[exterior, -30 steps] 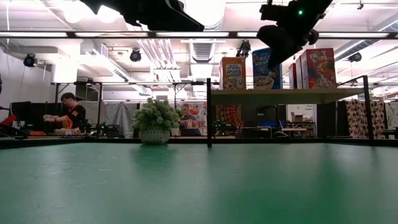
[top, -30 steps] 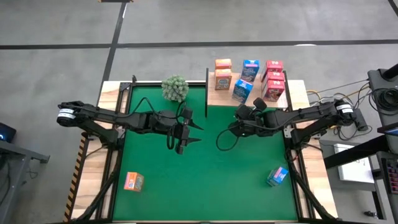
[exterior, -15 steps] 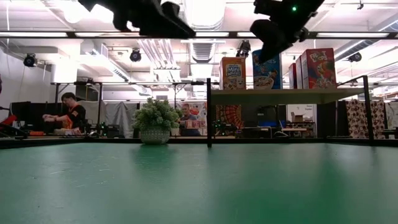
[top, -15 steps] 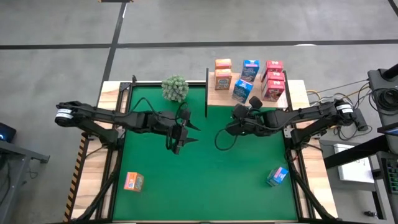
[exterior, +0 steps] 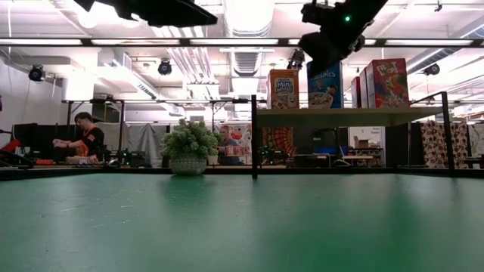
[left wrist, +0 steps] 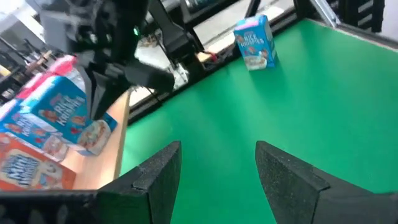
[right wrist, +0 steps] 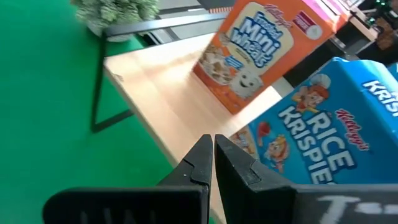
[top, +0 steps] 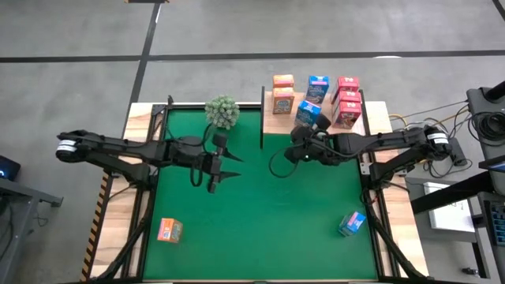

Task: Stack cereal on shelf
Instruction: Put the left blue cereal box on the shelf

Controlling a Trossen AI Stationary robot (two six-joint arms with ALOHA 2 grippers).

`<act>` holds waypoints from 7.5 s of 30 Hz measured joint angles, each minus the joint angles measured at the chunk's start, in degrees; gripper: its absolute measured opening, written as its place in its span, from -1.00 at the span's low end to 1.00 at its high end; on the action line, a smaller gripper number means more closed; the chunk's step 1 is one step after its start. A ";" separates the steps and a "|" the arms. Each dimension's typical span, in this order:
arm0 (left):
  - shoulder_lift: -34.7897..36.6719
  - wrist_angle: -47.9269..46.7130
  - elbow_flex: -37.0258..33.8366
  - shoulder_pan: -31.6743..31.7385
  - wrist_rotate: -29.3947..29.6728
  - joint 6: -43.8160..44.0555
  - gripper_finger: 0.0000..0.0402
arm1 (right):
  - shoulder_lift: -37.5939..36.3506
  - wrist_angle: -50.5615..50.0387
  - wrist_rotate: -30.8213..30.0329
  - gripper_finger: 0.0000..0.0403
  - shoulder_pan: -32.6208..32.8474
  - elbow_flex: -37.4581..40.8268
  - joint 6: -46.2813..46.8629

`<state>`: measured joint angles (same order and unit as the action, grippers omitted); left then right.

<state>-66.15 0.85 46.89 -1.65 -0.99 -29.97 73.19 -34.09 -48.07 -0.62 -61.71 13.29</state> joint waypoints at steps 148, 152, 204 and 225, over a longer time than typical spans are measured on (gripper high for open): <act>17.51 -0.99 -10.18 0.04 5.11 1.98 -0.05 | -1.38 -7.40 12.11 -0.96 -21.93 -0.35 -16.88; 17.51 -1.71 -10.18 0.07 5.11 2.18 -0.05 | -1.48 -8.75 12.56 -0.96 -21.20 -0.33 -14.68; 17.49 -2.19 -10.18 0.06 5.11 2.07 -0.05 | -0.28 -33.02 25.09 -0.96 -29.45 -23.87 -7.25; 17.49 -2.17 -10.18 0.04 5.11 2.16 -0.05 | -0.20 -32.72 27.47 -0.96 -29.01 -20.50 -9.08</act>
<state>-48.66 -1.32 36.71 -1.61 4.12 -27.81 72.99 -66.81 -20.60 -29.63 -82.21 4.20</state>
